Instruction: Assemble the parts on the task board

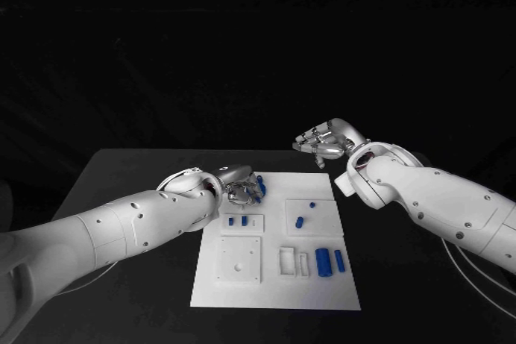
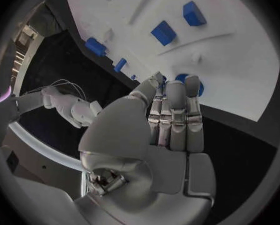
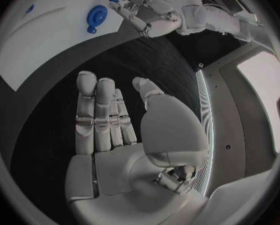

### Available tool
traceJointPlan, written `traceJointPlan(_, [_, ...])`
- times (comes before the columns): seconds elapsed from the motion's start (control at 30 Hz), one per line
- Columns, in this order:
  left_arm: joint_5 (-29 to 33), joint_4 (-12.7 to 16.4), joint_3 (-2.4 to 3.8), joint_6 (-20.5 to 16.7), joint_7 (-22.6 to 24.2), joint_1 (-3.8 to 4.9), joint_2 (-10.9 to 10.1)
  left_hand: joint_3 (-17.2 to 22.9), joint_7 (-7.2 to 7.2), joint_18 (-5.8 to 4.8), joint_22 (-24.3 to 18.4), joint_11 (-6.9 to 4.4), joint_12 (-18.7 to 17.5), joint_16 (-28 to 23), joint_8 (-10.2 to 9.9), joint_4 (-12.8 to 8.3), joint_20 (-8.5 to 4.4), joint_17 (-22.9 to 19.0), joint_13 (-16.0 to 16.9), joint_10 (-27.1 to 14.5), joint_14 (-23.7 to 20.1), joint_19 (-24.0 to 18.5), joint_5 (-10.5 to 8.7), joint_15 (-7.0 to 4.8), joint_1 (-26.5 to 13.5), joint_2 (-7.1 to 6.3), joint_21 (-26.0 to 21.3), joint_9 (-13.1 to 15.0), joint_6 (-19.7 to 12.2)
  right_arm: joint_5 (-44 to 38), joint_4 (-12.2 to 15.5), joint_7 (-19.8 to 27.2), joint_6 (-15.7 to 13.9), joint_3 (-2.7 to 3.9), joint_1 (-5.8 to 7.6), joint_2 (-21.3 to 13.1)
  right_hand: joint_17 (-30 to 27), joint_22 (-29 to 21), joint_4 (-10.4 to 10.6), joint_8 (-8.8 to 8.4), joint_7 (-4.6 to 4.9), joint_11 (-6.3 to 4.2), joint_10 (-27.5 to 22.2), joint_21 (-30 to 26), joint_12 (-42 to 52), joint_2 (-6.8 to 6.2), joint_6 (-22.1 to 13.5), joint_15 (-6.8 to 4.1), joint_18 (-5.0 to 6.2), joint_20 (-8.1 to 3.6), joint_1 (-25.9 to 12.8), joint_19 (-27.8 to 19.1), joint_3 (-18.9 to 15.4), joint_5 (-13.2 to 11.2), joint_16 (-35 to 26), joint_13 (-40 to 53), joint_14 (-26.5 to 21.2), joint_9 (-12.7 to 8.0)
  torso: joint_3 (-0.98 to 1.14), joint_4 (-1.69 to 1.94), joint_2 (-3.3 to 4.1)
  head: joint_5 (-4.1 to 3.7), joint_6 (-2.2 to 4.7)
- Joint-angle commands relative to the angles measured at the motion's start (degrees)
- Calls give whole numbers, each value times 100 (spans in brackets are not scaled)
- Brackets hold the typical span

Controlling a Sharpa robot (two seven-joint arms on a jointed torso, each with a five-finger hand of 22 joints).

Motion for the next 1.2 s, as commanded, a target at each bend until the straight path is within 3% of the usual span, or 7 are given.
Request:
traceJointPlan(0.03, [234,174,57,-12,-69,10,-132,-28,7,71,107,-1,-20,-8,13,8,-15,7,3,11,38,7,-21,16,-22,14,-15,5,29,-45,3,61,51,3,1,-16,-3,199,14,-26,15,4,-31,-17,-28,-23,15,23,60,35,-43,158,18,32,10,-6,-35,-3,-1,8,-3,0,-6])
traceJointPlan(0.2, [254,396,109,88,-134,34,-377,-28,9,72,110,1,-20,-16,14,1,-14,7,3,6,42,9,-27,17,-17,12,-21,5,25,-42,0,57,55,3,1,-42,-3,199,14,-26,15,4,-31,-17,-28,-23,15,23,60,35,-43,158,18,32,10,-6,-35,-3,-2,11,-4,7,-11])
traceJointPlan(0.43, [234,535,122,226,-173,44,-614,-37,11,72,114,3,-20,-37,13,-9,-12,4,4,5,36,1,-30,20,-4,1,-32,4,22,-40,-11,54,62,3,1,-58,-3,199,14,-26,15,4,-31,-17,-28,-23,15,23,60,35,-43,158,18,32,10,-6,-35,-3,-10,13,3,25,-18])
traceJointPlan(0.57, [218,541,122,278,-182,45,-682,-37,11,72,114,3,-20,-37,13,-9,-12,4,4,5,36,1,-30,20,-4,1,-32,4,22,-39,-16,54,63,3,0,-56,-3,199,14,-26,15,4,-31,-17,-28,-23,15,23,60,35,-43,158,18,32,10,-6,-35,-3,0,6,10,31,-22])
traceJointPlan(1.2, [33,226,85,409,-199,26,-585,-43,16,75,117,8,-20,-60,12,-17,-11,5,3,-6,41,-4,-5,21,18,4,-35,2,7,-39,-19,57,66,4,0,-52,-16,198,15,-27,12,2,-25,-41,-26,-24,21,22,61,34,-41,162,28,31,21,-6,-40,-3,24,-7,21,35,-27])
